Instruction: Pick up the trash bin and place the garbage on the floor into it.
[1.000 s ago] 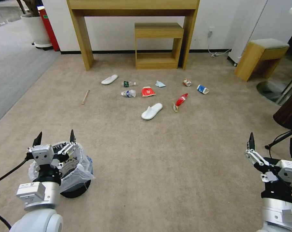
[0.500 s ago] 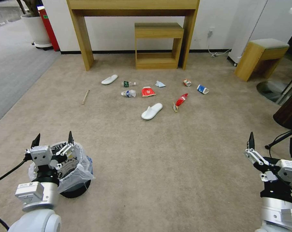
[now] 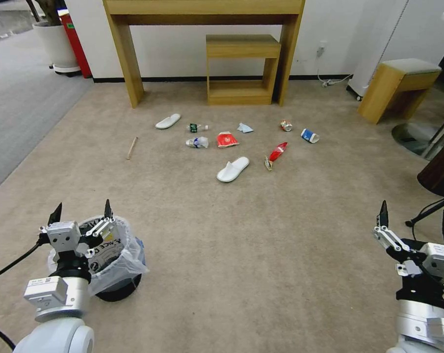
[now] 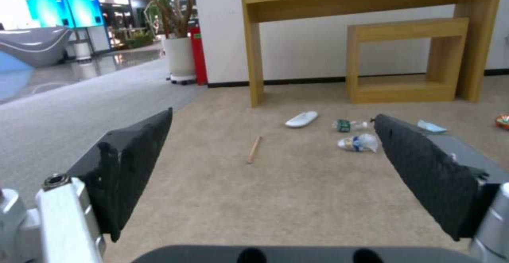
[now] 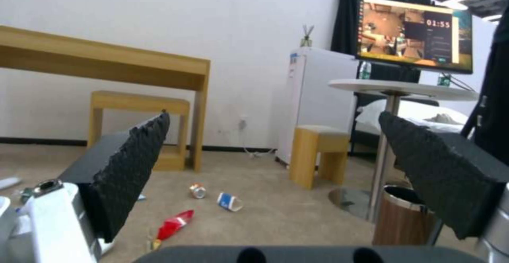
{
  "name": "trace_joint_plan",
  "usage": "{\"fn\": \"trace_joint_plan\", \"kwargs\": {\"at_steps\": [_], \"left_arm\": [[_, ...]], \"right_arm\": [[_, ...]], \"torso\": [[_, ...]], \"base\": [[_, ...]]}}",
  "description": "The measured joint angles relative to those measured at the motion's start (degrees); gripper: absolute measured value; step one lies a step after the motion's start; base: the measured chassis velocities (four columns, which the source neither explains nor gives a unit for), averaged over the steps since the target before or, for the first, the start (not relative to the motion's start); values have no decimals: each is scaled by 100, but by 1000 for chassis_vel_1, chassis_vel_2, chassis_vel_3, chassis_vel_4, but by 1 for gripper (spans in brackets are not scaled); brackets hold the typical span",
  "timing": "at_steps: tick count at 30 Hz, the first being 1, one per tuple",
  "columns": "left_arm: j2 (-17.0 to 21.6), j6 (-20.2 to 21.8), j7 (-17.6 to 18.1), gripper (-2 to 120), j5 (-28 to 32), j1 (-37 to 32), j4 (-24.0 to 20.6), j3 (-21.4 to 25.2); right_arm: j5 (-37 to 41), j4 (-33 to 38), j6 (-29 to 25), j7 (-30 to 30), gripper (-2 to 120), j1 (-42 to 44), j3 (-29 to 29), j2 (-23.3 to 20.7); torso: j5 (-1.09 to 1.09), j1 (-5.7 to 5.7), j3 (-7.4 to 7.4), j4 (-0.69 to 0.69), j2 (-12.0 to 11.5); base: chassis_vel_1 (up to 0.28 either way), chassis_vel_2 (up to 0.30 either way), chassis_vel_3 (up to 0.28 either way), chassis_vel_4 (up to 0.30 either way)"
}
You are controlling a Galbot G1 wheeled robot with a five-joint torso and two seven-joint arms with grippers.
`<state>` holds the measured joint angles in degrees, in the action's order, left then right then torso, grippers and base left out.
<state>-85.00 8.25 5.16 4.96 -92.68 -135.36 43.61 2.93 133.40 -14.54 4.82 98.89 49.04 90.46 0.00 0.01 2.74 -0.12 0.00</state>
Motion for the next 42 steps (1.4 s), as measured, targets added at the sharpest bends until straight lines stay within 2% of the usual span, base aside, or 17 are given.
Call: {"fn": "trace_joint_plan", "kwargs": {"at_steps": [12,20,25,42], "left_arm": [[14,-18,-10,100,-34,-42,-48,-1],[33,-18,-9,100,-48,-78,-92,26],[41,-17,-16,100,-73,-69,-120,12],[48,-36,-37,100,-80,-57,-47,18]], "right_arm": [[-4,-2,-65,7,100,33,-8,-39],[20,-8,-165,-21,100,36,-26,-66],[68,33,-258,-114,100,53,3,-80],[30,-3,-239,-76,100,48,-9,-26]], "torso": [[2,0,0,1,0],[-5,0,1,1,0],[3,0,0,1,0],[-1,0,0,0,0]], "base": [[254,240,-234,-250],[236,240,-209,-233],[6,-10,-2,-15],[-18,-16,12,10]]}}
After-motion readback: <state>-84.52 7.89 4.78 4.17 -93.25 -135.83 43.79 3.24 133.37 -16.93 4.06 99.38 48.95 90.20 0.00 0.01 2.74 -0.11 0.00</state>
